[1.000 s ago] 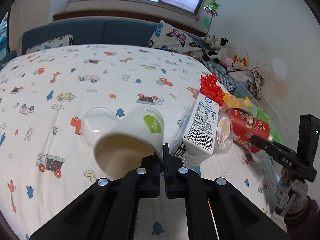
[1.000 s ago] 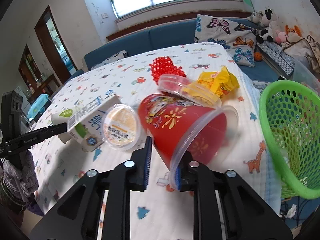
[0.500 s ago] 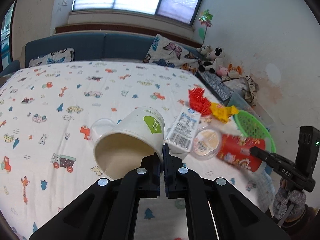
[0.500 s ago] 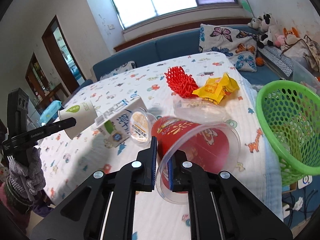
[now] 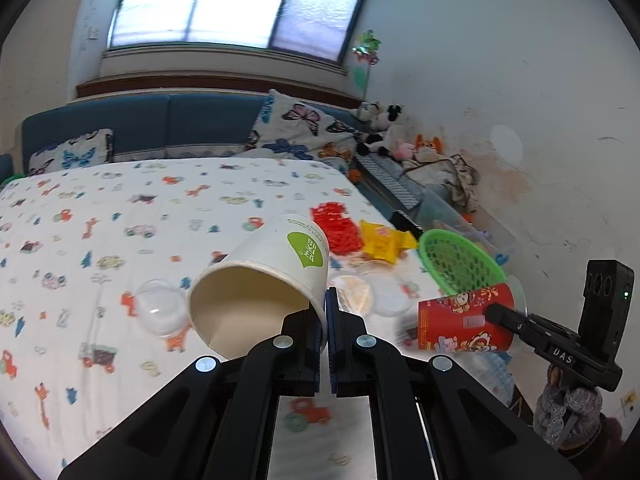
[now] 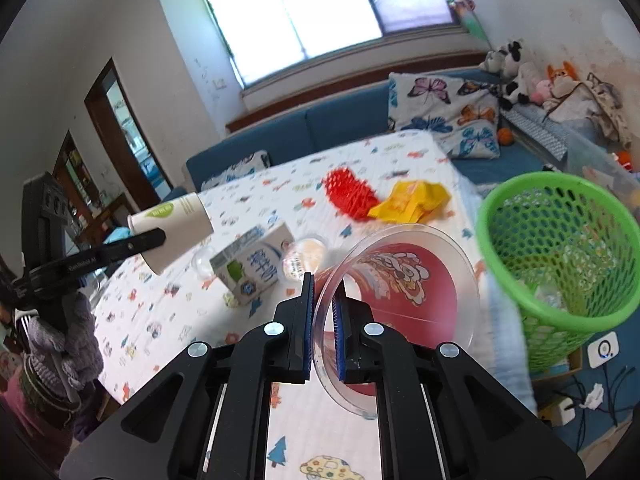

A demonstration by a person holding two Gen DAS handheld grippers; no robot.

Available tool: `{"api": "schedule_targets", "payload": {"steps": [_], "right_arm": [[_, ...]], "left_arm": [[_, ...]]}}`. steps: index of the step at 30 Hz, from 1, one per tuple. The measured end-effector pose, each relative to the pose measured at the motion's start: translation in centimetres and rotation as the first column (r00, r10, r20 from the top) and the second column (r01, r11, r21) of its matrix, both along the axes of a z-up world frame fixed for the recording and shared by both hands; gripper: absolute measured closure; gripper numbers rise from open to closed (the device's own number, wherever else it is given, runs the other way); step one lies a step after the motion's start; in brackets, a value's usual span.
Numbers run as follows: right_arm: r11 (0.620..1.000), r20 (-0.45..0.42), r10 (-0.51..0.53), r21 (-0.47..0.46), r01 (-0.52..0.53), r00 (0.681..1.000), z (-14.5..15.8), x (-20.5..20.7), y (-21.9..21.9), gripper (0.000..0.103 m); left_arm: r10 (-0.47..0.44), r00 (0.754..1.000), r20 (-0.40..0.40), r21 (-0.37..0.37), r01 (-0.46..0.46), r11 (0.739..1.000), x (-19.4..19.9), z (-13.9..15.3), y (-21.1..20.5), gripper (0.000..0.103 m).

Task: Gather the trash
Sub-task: 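Drop the red cup into the green basket with the right gripper while the left drops the paper cup in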

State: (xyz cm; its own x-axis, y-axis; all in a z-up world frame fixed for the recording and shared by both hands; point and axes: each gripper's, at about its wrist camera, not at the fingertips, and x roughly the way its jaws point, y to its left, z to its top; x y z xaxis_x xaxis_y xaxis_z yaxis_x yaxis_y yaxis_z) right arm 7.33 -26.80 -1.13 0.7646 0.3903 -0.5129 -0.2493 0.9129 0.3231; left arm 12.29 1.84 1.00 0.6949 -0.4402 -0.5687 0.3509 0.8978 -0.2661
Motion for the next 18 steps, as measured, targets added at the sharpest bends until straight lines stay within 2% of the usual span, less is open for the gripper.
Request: {"api": "schedule_targets", "payload": {"steps": [10, 18], "right_arm": [[0.987, 0.046, -0.155, -0.021, 0.156, 0.987, 2.1, 0.4, -6.8, 0.094], [0.952, 0.016, -0.294, -0.085, 0.294, 0.956, 0.8, 3.0, -13.5, 0.094]], "left_arm": [[-0.131, 0.991, -0.007, 0.012, 0.131, 0.991, 2.1, 1.0, -6.7, 0.1], [-0.219, 0.975, -0.03, 0.028, 0.22, 0.975, 4.2, 1.2, -12.7, 0.1]]}}
